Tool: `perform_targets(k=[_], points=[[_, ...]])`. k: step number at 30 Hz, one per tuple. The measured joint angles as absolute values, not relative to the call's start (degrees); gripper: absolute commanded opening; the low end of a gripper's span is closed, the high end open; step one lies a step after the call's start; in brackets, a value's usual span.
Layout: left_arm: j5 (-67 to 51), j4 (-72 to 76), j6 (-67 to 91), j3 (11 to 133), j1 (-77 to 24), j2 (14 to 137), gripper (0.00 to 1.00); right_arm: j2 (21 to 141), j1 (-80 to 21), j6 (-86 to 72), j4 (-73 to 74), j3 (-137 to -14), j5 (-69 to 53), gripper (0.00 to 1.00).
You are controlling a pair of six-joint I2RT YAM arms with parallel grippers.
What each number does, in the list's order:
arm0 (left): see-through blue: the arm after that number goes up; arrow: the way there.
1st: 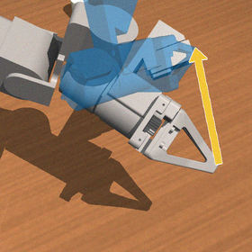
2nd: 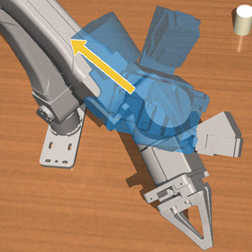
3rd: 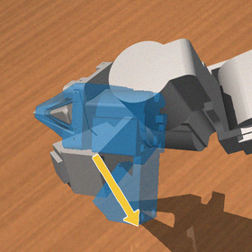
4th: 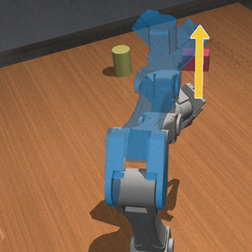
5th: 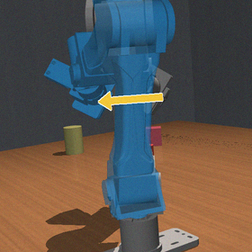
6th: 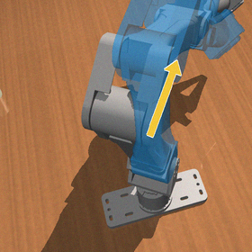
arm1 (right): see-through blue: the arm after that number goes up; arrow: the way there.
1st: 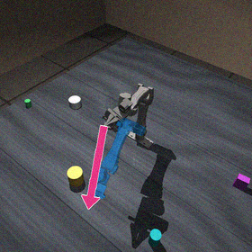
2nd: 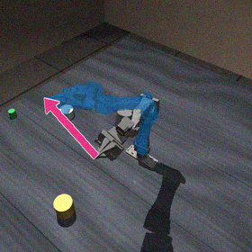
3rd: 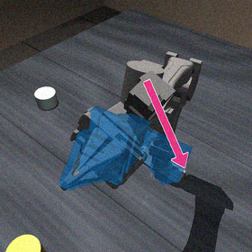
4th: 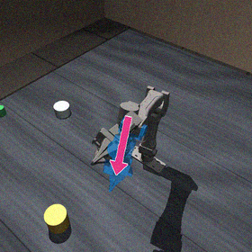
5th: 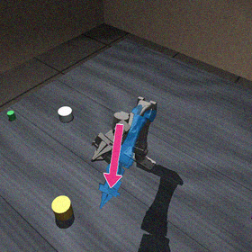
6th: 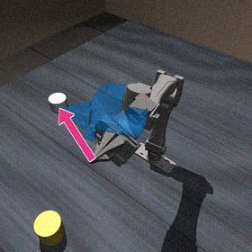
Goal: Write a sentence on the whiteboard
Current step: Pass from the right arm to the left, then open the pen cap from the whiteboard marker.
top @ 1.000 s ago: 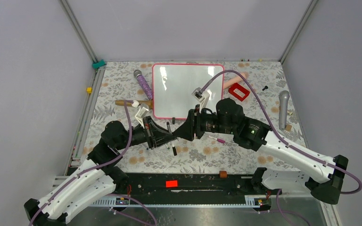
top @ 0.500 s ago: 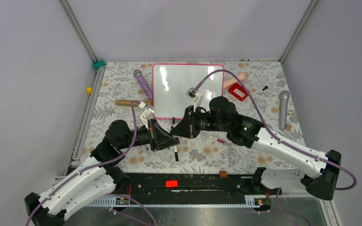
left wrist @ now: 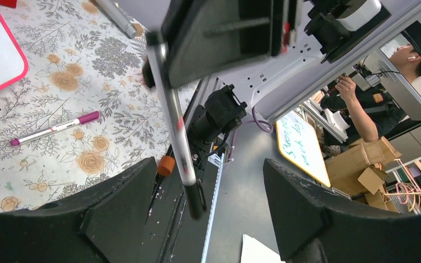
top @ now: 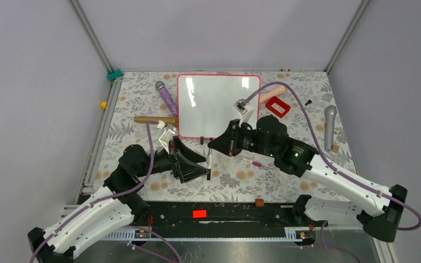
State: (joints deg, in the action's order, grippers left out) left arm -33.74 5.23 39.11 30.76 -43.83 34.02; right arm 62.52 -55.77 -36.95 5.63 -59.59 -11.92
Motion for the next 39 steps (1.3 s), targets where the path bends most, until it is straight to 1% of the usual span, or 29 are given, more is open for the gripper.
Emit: perform_targets(k=[2,5,10,13,16,18,20,21,23,24,25,26,27,28,29,31,33,37,39], points=[[-33.1,6.3,39.4,29.2,-43.8,32.6,0.66,59.5,-54.7,-38.2,5.1,-57.5,-8.6,0.0],[-32.9,7.4,39.8,28.3,-43.8,32.0,0.63,54.9,-53.6,-40.1,2.5,-54.3,-3.9,0.0],[-33.0,7.7,40.4,28.3,-43.8,33.6,0.64,52.4,-53.5,-42.4,-1.5,-52.9,-1.0,0.0],[-33.0,8.1,40.7,28.3,-43.8,34.4,0.61,52.4,-53.5,-43.7,-3.5,-52.2,-1.0,0.0],[-33.1,9.2,41.2,28.3,-43.8,35.5,0.49,52.4,-53.5,-44.9,-4.7,-51.1,-1.1,0.0],[-33.3,10.2,41.6,28.3,-43.8,36.2,0.33,52.6,-53.5,-45.4,-5.1,-50.7,-1.1,0.0],[-33.4,10.9,42.0,28.3,-43.8,37.2,0.02,52.7,-53.5,-45.8,-5.5,-50.5,-1.3,0.0],[-33.5,11.2,42.3,28.3,-43.8,37.5,0.0,52.7,-53.5,-46.0,-5.7,-50.4,-1.5,0.0],[-33.9,11.7,42.7,28.3,-43.9,37.8,0.0,52.7,-53.5,-46.0,-6.0,-50.3,-1.8,0.0],[-34.0,11.6,42.5,28.4,-43.9,37.9,0.0,52.6,-53.5,-45.9,-6.0,-50.3,-2.0,0.15],[-34.0,11.1,42.2,28.6,-43.9,37.9,0.0,52.6,-53.5,-45.8,-5.9,-50.3,-2.2,0.43],[-34.1,9.5,41.6,29.2,-43.9,37.9,0.0,52.6,-53.5,-45.5,-5.5,-50.3,-2.5,0.76],[-34.1,7.8,40.6,29.9,-43.9,37.9,0.0,52.6,-53.4,-45.1,-5.0,-50.4,-2.8,0.95],[-34.0,5.3,39.2,30.9,-43.9,37.9,0.0,52.5,-53.4,-44.4,-3.2,-50.8,-3.4,0.99],[-34.0,3.4,37.8,31.9,-43.9,37.9,0.0,52.6,-53.4,-43.8,-0.8,-51.5,-4.1,0.99],[-34.3,-0.4,34.6,34.1,-43.9,37.8,0.0,53.5,-53.4,-40.3,8.3,-55.6,-5.8,0.99],[-35.7,-1.7,32.8,35.2,-43.9,37.8,0.0,56.7,-53.3,-35.2,20.6,-64.4,-9.2,0.99],[-39.6,-1.9,31.4,35.2,-44.4,38.1,0.0,58.5,-53.3,-28.6,31.9,-72.2,-14.2,0.99],[-41.0,-2.6,30.1,35.3,-45.5,38.3,0.0,58.7,-53.2,-26.0,36.5,-74.3,-17.8,0.97]])
